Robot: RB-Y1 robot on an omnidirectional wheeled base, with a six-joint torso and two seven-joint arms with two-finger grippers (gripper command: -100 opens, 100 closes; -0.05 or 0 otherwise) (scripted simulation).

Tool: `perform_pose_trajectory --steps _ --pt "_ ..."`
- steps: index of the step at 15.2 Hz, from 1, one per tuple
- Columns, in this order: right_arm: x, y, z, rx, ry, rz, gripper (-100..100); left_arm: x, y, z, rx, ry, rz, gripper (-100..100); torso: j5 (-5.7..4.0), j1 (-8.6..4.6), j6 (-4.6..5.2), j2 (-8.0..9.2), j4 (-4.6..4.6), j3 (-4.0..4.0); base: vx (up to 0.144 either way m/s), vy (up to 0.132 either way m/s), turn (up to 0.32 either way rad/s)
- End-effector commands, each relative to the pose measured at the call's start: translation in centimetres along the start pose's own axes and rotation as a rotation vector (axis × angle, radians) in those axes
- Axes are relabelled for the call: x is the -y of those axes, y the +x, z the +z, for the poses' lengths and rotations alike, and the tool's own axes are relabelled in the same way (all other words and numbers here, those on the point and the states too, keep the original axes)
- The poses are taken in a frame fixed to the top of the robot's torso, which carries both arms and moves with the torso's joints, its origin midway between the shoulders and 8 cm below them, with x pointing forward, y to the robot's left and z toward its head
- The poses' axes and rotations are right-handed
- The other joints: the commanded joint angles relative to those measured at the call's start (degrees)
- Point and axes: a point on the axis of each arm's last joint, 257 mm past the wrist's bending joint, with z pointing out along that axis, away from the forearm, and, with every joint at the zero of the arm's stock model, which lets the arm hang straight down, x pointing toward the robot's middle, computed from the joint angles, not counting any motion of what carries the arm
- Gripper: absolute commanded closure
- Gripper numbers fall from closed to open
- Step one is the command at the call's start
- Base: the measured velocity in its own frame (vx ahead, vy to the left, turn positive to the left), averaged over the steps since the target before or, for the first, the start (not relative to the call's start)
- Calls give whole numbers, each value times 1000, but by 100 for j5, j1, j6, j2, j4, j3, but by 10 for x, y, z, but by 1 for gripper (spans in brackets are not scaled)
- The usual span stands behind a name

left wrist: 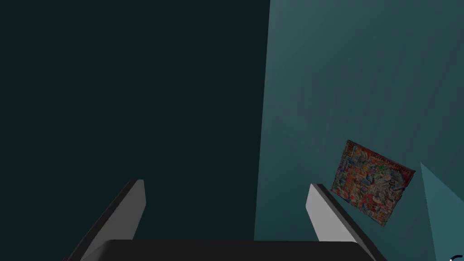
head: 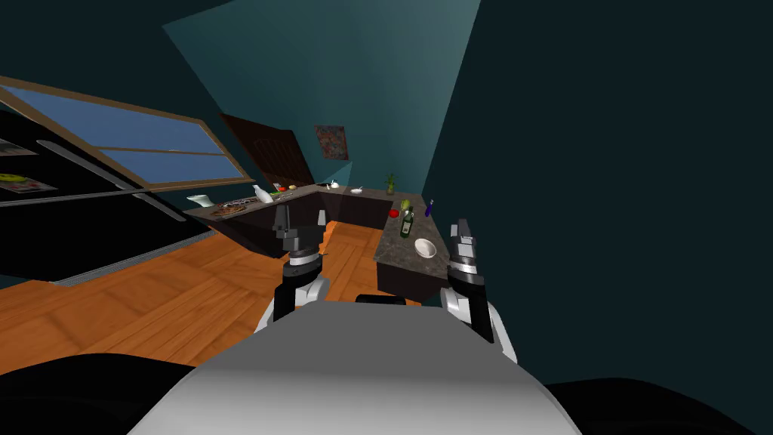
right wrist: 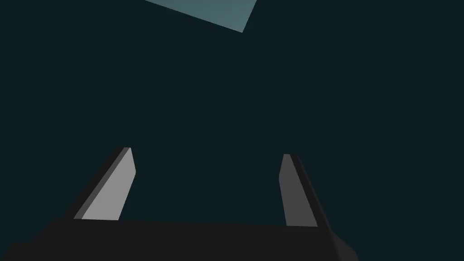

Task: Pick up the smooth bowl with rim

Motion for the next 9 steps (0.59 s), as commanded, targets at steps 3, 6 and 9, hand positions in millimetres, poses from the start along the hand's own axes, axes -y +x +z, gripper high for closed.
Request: perform_pose_trajectory --steps 3,6,9 --pt "22 9 -19 -99 44 -99 -100 0 0 0 0 0 0 0 2 11 -1 16 3 9 -51 48 100" --pt "44 12 -39 -180 92 -189 -100 0 0 0 0 0 0 0 7 34 -1 27 6 16 -51 97 137" --pt "58 14 -56 -239 127 -245 -100 0 0 0 0 0 0 0 9 39 -1 13 3 8 -8 95 135"
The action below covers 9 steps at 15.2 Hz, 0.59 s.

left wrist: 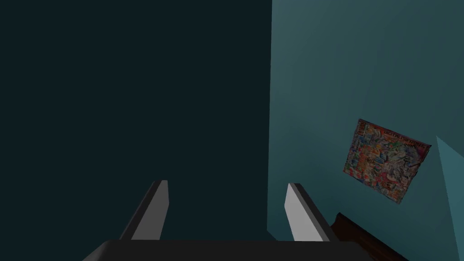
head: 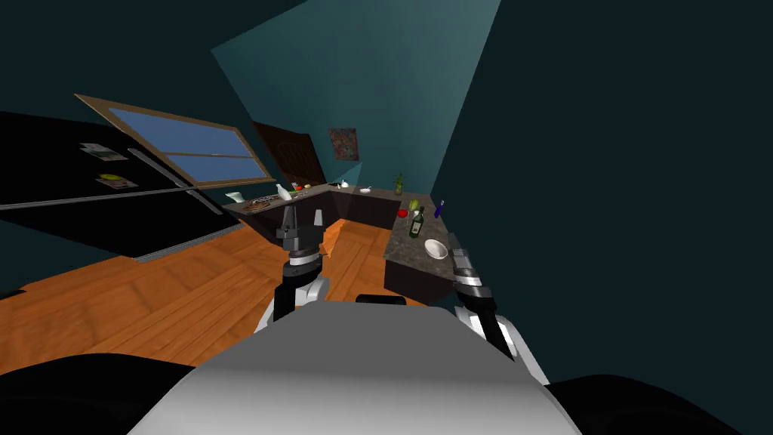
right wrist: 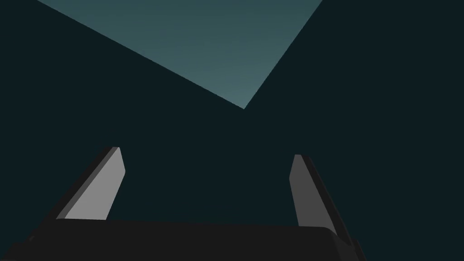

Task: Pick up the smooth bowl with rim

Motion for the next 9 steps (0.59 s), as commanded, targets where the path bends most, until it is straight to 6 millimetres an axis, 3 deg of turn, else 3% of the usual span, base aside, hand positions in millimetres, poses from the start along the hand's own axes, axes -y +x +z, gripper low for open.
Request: perform_pose_trajectory --steps 1,6,9 --pt "17 12 -17 -74 37 -75 -100 0 0 0 0 0 0 0 0 0 0 0 0 0 -7 88 189" --pt "52 24 -57 -204 121 -189 -100 0 0 0 0 0 0 0 1 3 -1 -3 -1 -2 2 94 180" --pt "82 31 -97 -335 179 -302 -100 0 0 0 0 0 0 0 1 6 0 -2 -1 -2 1 107 215"
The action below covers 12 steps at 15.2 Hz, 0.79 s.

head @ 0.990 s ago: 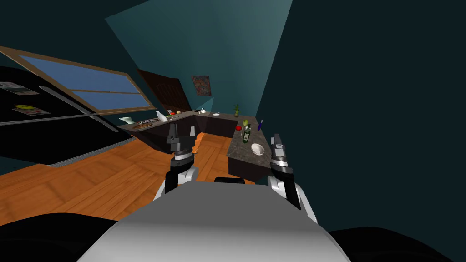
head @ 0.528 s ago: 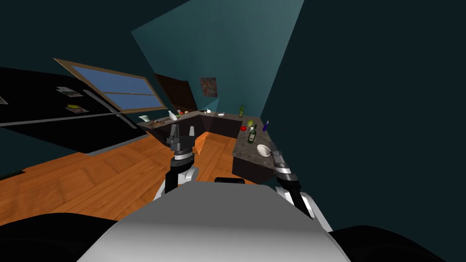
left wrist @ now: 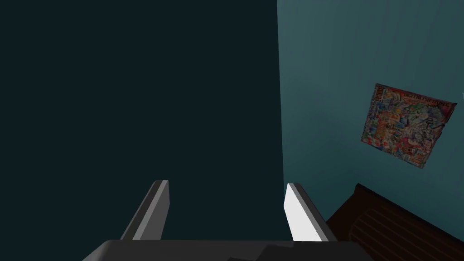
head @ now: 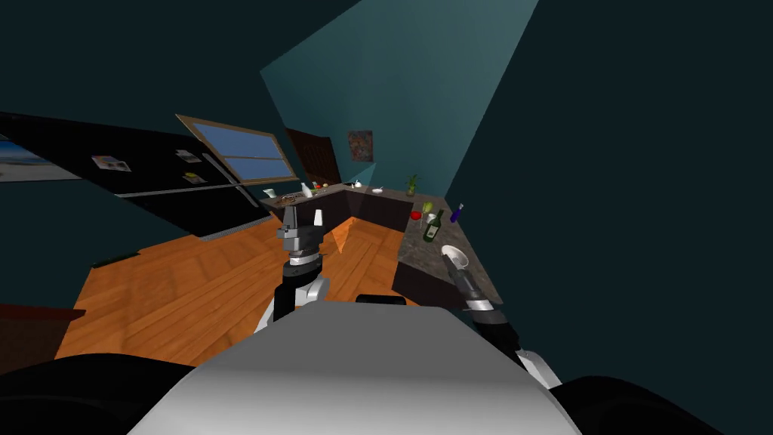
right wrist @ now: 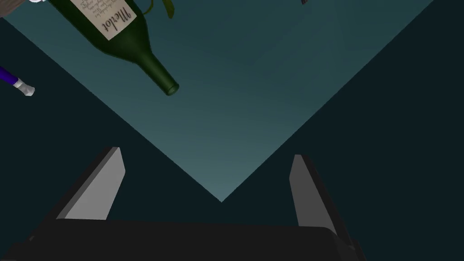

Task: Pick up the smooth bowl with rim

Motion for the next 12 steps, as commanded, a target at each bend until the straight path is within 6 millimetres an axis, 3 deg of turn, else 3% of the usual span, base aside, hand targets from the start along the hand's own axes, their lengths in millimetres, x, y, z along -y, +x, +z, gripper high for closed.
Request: perform_pose_trajectory --steps 1,2,5,8,9,12 --pt "15 9 -17 -65 35 -48 -100 0 0 0 0 0 0 0 0 0 0 0 0 0 1 106 217" --pt "15 9 -17 -65 35 -48 -100 0 0 0 0 0 0 0 0 -1 2 0 0 0 8 72 49" --pt "45 30 -52 -202 81 -161 -100 0 0 0 0 0 0 0 -1 -6 2 -1 0 -1 13 95 199" --pt "49 34 -61 -220 100 -159 -100 0 0 0 0 0 0 0 -2 -11 4 -4 -1 -2 15 66 114" --pt "63 43 -82 -292 121 -213 -100 0 0 0 0 0 0 0 -3 -20 6 -1 0 -1 4 60 172" --pt "80 53 -114 -384 159 -261 -100 0 0 0 0 0 0 0 -3 -13 -1 -6 -1 -3 28 83 252"
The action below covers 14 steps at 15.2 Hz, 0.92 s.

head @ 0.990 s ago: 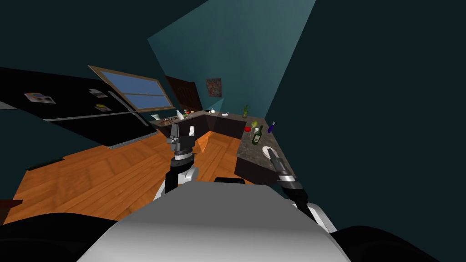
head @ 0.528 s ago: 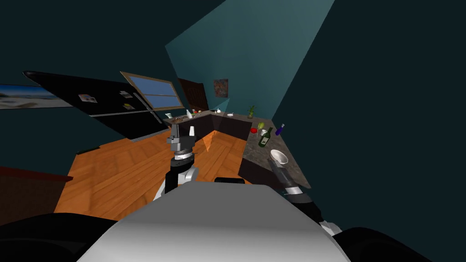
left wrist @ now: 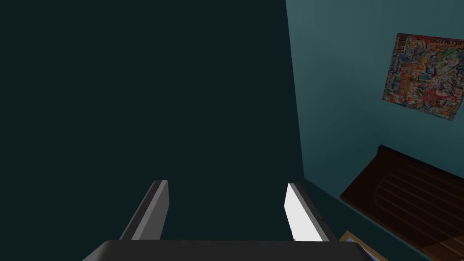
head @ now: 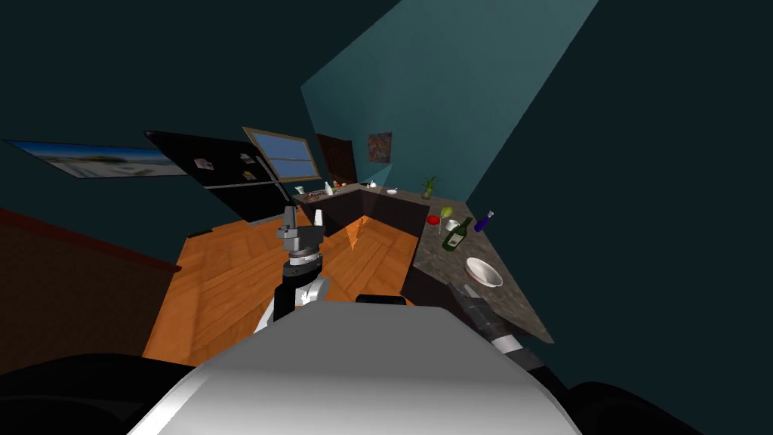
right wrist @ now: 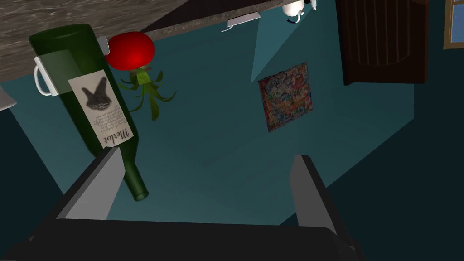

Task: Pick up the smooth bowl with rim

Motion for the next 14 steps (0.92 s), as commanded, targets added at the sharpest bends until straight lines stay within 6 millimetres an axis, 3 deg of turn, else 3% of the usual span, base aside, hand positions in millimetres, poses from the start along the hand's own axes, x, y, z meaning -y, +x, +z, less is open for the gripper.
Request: perform_pose_trajectory --steps 1,6,8,9,10,11,13,14 --pt "10 10 -15 -40 16 -17 -100 0 0 0 0 0 0 0 0 0 0 0 0 0 32 68 60" --pt "53 59 -79 -275 77 -160 -100 0 0 0 0 0 0 0 0 -3 1 0 0 0 33 78 254" --pt "55 66 -91 -303 92 -157 -100 0 0 0 0 0 0 0 0 -3 0 -1 0 -1 38 57 151" --pt "69 78 -114 -380 107 -203 -100 0 0 0 0 0 0 0 -1 -10 4 1 0 0 31 52 220" --pt "69 80 -120 -392 113 -199 -100 0 0 0 0 0 0 0 -2 -11 -2 2 0 1 29 44 202" --pt "82 89 -140 -459 122 -245 -100 0 0 0 0 0 0 0 -2 -13 1 3 1 2 30 52 252" --pt "83 93 -150 -480 132 -239 -100 0 0 0 0 0 0 0 -2 -14 -1 3 1 2 24 43 171" --pt "96 101 -174 -553 144 -281 -100 0 0 0 0 0 0 0 -2 -16 2 6 1 3 13 41 238"
